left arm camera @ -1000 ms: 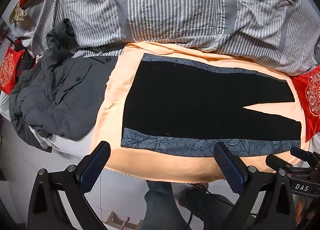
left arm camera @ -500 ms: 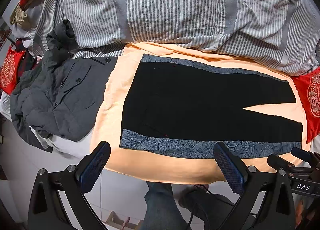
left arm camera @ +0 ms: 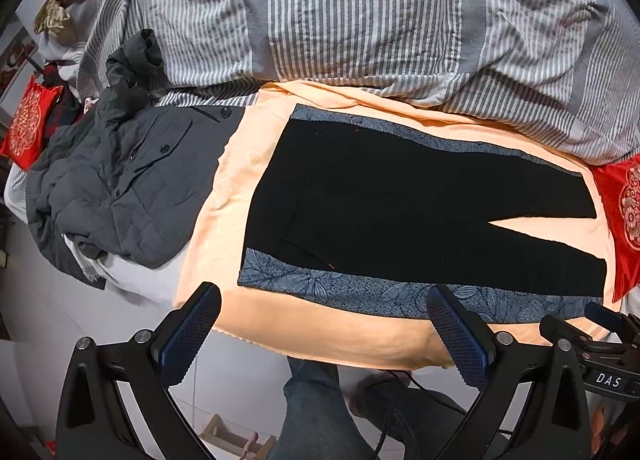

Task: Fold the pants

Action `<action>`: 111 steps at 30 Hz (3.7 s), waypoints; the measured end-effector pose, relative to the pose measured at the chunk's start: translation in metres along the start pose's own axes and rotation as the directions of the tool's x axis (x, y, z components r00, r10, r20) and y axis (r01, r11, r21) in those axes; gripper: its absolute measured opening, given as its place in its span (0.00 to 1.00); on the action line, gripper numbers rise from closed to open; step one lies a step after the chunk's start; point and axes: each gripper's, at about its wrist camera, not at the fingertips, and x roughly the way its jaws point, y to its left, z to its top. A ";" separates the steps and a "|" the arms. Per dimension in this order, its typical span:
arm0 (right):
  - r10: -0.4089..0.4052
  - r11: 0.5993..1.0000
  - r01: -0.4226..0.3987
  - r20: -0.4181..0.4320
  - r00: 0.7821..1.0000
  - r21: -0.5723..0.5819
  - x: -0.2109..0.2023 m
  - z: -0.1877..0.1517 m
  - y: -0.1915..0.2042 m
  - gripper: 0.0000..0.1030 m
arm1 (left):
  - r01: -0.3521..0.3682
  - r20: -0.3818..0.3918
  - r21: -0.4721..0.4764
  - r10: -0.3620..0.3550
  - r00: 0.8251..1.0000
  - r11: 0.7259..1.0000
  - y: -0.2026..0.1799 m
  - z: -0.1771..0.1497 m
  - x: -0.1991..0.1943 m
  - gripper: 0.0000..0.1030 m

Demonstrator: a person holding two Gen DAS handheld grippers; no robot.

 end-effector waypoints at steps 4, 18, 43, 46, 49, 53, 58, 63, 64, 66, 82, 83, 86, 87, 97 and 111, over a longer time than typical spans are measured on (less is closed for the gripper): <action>0.001 1.000 -0.001 -0.004 1.000 -0.028 -0.001 -0.002 -0.007 1.00 | -0.028 0.019 -0.029 0.028 0.999 0.999 0.000 -0.005 -0.003 1.00; 0.242 0.962 -0.233 -0.058 0.968 0.140 0.031 -0.008 -0.043 1.00 | 0.009 -0.063 -0.084 -0.014 0.998 0.996 0.016 -0.014 0.043 1.00; 0.694 0.424 -0.701 0.291 0.658 0.573 0.243 -0.059 -0.084 0.72 | 0.292 -0.204 -0.300 -0.360 0.911 0.908 0.071 -0.044 0.222 0.91; 0.719 0.389 -0.744 0.325 0.614 0.544 0.238 -0.050 -0.079 0.72 | 0.318 -0.200 -0.319 -0.392 0.898 0.893 0.074 -0.046 0.224 0.91; 0.735 0.389 -0.739 0.299 0.609 0.549 0.246 -0.041 -0.070 0.68 | 0.327 -0.197 -0.328 -0.403 0.894 0.886 0.075 -0.047 0.224 0.91; 0.778 0.306 -0.757 0.306 0.548 0.578 0.248 -0.036 -0.063 0.21 | 0.352 -0.177 -0.371 -0.438 0.881 0.859 0.084 -0.052 0.221 0.91; 0.790 0.303 -0.777 0.310 0.529 0.551 0.231 -0.025 -0.058 0.15 | 0.397 -0.120 -0.481 -0.507 0.853 0.782 0.097 -0.046 0.229 0.91; 0.799 0.309 -0.789 0.305 0.518 0.531 0.222 -0.016 -0.054 0.15 | 0.423 -0.091 -0.542 -0.552 0.829 0.726 0.100 -0.037 0.246 0.91; 0.801 0.300 -0.793 0.312 0.511 0.530 0.220 -0.016 -0.055 0.15 | 0.431 -0.087 -0.563 -0.569 0.818 0.706 0.100 -0.038 0.248 0.91; 0.805 0.283 -0.803 0.325 0.497 0.524 0.217 -0.017 -0.058 0.15 | 0.438 -0.081 -0.589 -0.589 0.804 0.679 0.097 -0.039 0.252 0.91; 0.762 0.449 -0.749 0.230 0.606 0.488 0.193 -0.005 -0.057 0.12 | 0.465 -0.050 -0.393 -0.523 0.851 0.794 0.079 0.004 0.201 0.15; 0.763 0.454 -0.751 0.227 0.606 0.480 0.189 -0.001 -0.058 0.12 | 0.462 -0.046 -0.359 -0.510 0.859 0.811 0.074 0.014 0.193 0.15; 0.769 0.483 -0.759 0.202 0.606 0.437 0.174 0.028 -0.061 0.11 | 0.458 -0.027 -0.323 -0.492 0.870 0.828 0.066 0.044 0.180 0.15; 0.772 0.491 -0.761 0.192 0.605 0.423 0.171 0.039 -0.062 0.11 | 0.459 -0.007 -0.315 -0.486 0.874 0.831 0.063 0.061 0.174 0.15; 0.790 0.558 -0.721 0.005 0.614 0.411 0.207 0.197 -0.081 0.11 | 0.347 0.042 -0.276 -0.350 0.936 0.896 0.022 0.185 0.233 0.16; 0.743 0.634 -0.617 -0.148 0.652 0.466 0.296 0.273 -0.085 0.50 | 0.100 0.053 -0.257 -0.090 0.995 0.961 0.016 0.226 0.254 0.57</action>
